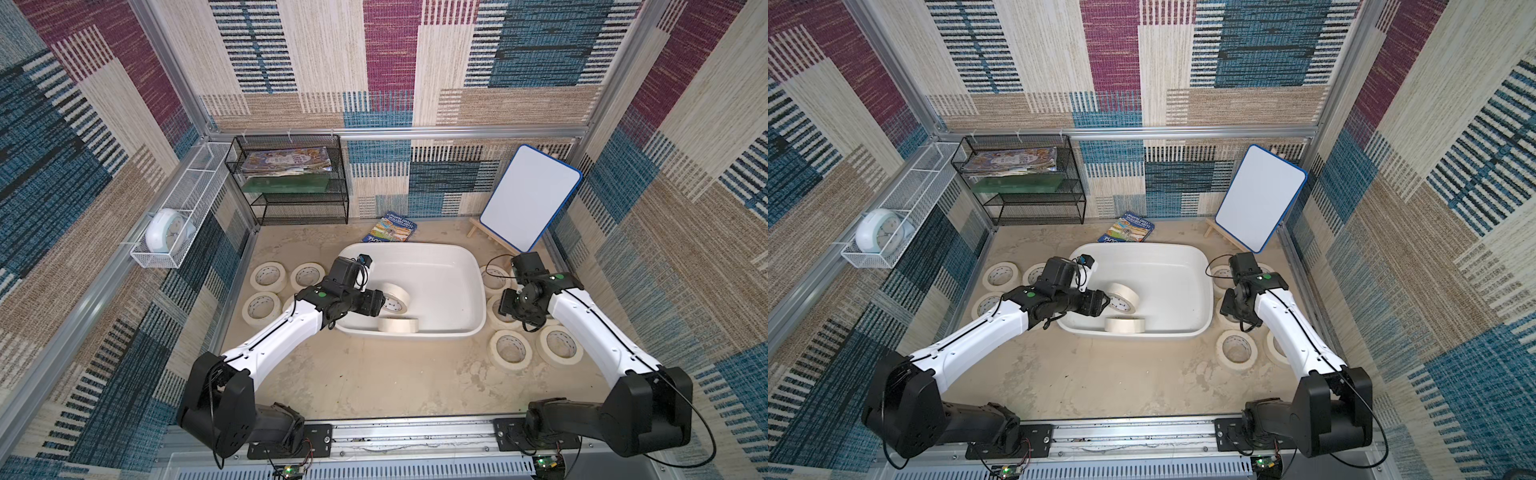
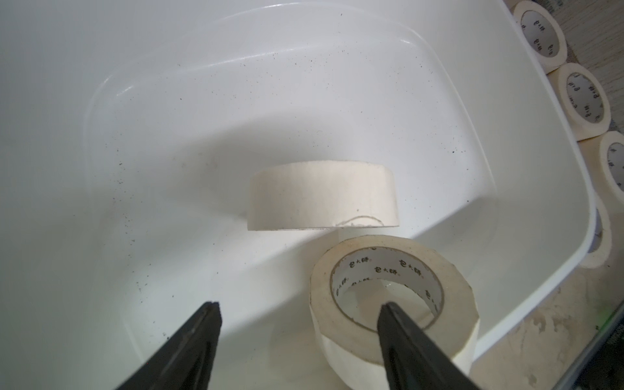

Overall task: Take out the art tape in the storage box
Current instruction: Pick up the art tape from the storage box.

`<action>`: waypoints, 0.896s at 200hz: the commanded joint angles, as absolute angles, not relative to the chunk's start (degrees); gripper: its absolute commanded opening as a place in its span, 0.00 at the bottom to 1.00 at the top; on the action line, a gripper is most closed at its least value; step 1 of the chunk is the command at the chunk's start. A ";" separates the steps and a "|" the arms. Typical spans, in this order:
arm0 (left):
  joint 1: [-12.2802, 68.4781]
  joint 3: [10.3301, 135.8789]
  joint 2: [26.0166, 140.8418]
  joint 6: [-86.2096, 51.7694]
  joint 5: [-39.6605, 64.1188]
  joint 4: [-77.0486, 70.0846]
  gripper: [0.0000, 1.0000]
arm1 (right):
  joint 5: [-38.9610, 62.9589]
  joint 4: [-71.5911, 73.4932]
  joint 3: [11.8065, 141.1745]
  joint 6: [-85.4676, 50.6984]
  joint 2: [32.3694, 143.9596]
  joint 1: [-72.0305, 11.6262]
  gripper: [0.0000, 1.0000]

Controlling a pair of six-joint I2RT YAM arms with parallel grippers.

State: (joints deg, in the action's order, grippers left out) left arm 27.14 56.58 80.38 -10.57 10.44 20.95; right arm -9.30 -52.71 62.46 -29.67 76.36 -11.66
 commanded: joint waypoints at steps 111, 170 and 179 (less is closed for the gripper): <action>27.11 75.97 102.60 -10.97 15.85 17.99 0.77 | -4.11 -45.72 74.18 -19.22 87.70 -20.88 0.79; 26.91 74.90 100.90 -9.24 11.48 21.03 0.79 | -3.36 -43.57 74.28 -17.96 89.36 -21.26 0.82; 26.89 74.88 101.27 -9.14 11.21 21.33 0.79 | -3.08 -43.24 73.86 -17.94 89.54 -21.31 0.82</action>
State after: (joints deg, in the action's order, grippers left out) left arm 27.07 75.20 101.38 -10.59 13.37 19.40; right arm -4.01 -44.62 74.15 -18.83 89.06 -21.26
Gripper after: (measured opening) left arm 0.786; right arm 0.818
